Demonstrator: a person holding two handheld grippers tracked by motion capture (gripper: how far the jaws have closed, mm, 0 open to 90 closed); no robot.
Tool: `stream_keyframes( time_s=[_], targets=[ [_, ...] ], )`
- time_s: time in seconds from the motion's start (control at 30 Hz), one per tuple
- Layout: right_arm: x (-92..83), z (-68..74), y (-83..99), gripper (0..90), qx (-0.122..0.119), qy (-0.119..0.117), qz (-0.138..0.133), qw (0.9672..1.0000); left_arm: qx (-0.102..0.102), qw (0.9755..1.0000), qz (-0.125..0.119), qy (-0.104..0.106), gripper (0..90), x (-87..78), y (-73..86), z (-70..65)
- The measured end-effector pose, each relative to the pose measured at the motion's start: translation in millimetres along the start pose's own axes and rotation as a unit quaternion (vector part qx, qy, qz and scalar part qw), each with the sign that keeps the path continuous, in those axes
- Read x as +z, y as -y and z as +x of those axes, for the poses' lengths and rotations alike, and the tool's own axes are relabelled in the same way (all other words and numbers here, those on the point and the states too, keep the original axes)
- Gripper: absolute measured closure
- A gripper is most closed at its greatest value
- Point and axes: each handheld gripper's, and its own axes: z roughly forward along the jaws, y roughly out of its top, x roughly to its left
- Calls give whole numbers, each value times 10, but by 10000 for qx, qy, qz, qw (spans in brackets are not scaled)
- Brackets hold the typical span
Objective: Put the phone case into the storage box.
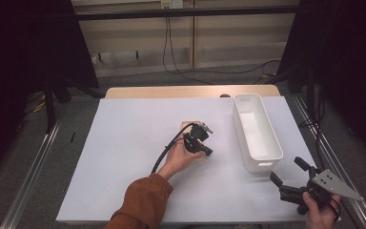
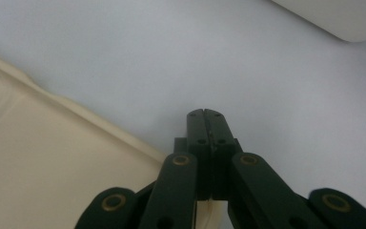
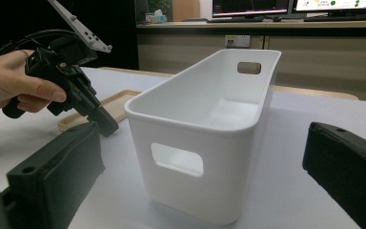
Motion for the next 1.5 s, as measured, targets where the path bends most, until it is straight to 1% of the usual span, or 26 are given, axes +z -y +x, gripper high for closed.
stream_keyframes(
  time_s=[0.07, 0.2, 0.23, 0.27, 0.37, 0.6, 0.73, 0.8, 0.9, 0.93, 0.97, 1.1, 1.17, 1.27, 1.3, 1.37, 1.4, 1.5],
  targets=[
    [-1, 2, -1, 0, 6, 0, -6, 10000, -53, 10000, -62, 13, 900, 1, 13, 2],
    [2, 2, 0, 0, 1, 6, -2, 10000, -6, 10000, -9, 23, 900, -14, 20, 15],
    [2, 3, 0, 0, 3, 3, -3, 10000, -41, 10000, -30, 27, 900, -18, 31, 14],
    [1, 4, 0, 0, 5, 7, -3, 10000, -30, 10000, -25, 28, 900, -28, 41, 21],
    [0, 3, 0, 0, 4, 5, -2, 10000, -80, 9999, -58, 35, 900, -41, 64, 28],
    [-3, 3, 0, 0, -5, 3, -3, 10000, -80, 10000, -49, 24, 900, -69, 98, 38],
    [0, -1, 1, 0, -3, 17, 4, 10000, -104, 9999, -92, 74, 900, -88, 136, 62],
    [0, 2, 0, 0, -2, 12, 6, 10000, -128, 9998, -102, 58, 900, -94, 145, 59],
    [-5, 5, -1, 0, -28, 5, 7, 10000, -90, 9999, -87, 29, 900, -109, 163, 57],
    [-4, 4, 0, 0, -14, 12, 3, 10000, -120, 9999, -110, 40, 900, -111, 171, 55],
    [-4, 3, 0, 0, -5, 12, 1, 10000, -99, 9999, -101, 51, 900, -122, 184, 63],
    [-4, 4, 0, 0, -8, 7, 2, 10000, -139, 9998, -152, 55, 900, -137, 215, 66],
    [-5, 4, 0, 0, -24, 3, 7, 10000, -119, 9999, -110, 46, 900, -149, 221, 67],
    [-5, 4, 0, 0, -18, 7, 6, 10000, -168, 9998, -137, 44, 900, -154, 232, 65],
    [-4, 3, 0, 0, -21, 6, 6, 10000, -122, 9998, -115, 55, 900, -160, 236, 77],
    [-4, 4, 0, 0, -19, 2, 9, 10000, -188, 9997, -150, 69, 900, -163, 247, 76],
    [-4, 4, 0, 0, -22, -4, 16, 10000, -155, 9997, -145, 81, 900, -166, 250, 86],
    [-2, 4, 0, 0, -33, -4, 13, 10000, -175, 9997, -162, 79, 900, -168, 258, 84]
  ],
)
